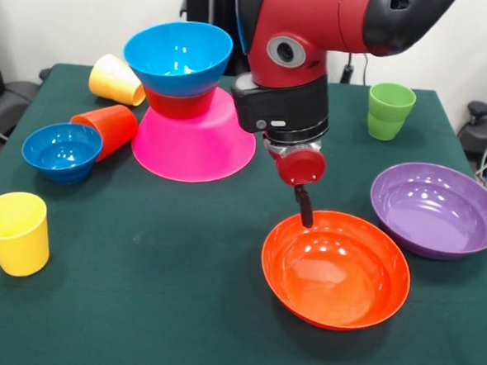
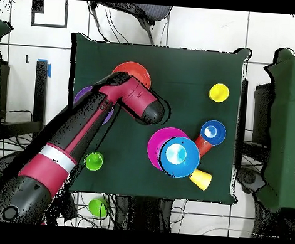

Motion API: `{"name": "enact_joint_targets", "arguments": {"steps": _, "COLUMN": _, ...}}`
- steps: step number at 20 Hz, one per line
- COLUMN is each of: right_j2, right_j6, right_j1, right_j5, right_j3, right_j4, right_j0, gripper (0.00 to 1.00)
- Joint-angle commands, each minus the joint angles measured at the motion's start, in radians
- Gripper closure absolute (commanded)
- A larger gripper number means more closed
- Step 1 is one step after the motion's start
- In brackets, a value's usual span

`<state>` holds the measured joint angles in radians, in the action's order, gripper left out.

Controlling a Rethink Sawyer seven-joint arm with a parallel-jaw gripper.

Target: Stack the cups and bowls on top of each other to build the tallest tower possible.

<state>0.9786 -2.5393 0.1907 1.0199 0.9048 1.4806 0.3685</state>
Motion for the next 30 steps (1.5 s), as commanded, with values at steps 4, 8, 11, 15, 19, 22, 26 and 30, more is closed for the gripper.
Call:
{"name": "enact_joint_targets", "arguments": {"steps": 4, "right_j2": -0.148, "right_j6": 0.039, "right_j1": 0.051, "right_j5": -0.035, "right_j3": -0.054, "right_j4": -0.006, "right_j0": 0.029, "gripper": 1.00}}
{"name": "enact_joint_targets", "arguments": {"steps": 8, "right_j2": -0.145, "right_j6": 0.033, "right_j1": 0.056, "right_j5": -0.033, "right_j3": -0.054, "right_j4": -0.001, "right_j0": 0.032, "gripper": 1.00}}
{"name": "enact_joint_targets", "arguments": {"steps": 11, "right_j2": -0.145, "right_j6": 0.034, "right_j1": 0.058, "right_j5": -0.030, "right_j3": -0.050, "right_j4": 0.001, "right_j0": 0.036, "gripper": 1.00}}
{"name": "enact_joint_targets", "arguments": {"steps": 15, "right_j2": -0.144, "right_j6": 0.027, "right_j1": 0.065, "right_j5": -0.016, "right_j3": -0.043, "right_j4": 0.013, "right_j0": 0.041, "gripper": 1.00}}
{"name": "enact_joint_targets", "arguments": {"steps": 19, "right_j2": -0.140, "right_j6": 0.037, "right_j1": 0.077, "right_j5": -0.018, "right_j3": -0.032, "right_j4": 0.023, "right_j0": 0.039, "gripper": 1.00}}
{"name": "enact_joint_targets", "arguments": {"steps": 22, "right_j2": -0.156, "right_j6": 0.088, "right_j1": 0.068, "right_j5": -0.022, "right_j3": -0.019, "right_j4": 0.012, "right_j0": 0.028, "gripper": 1.00}}
{"name": "enact_joint_targets", "arguments": {"steps": 26, "right_j2": -0.142, "right_j6": 0.071, "right_j1": 0.070, "right_j5": -0.011, "right_j3": -0.030, "right_j4": 0.027, "right_j0": 0.019, "gripper": 1.00}}
{"name": "enact_joint_targets", "arguments": {"steps": 30, "right_j2": -0.134, "right_j6": 0.039, "right_j1": 0.082, "right_j5": 0.004, "right_j3": -0.039, "right_j4": 0.051, "right_j0": 0.025, "gripper": 1.00}}
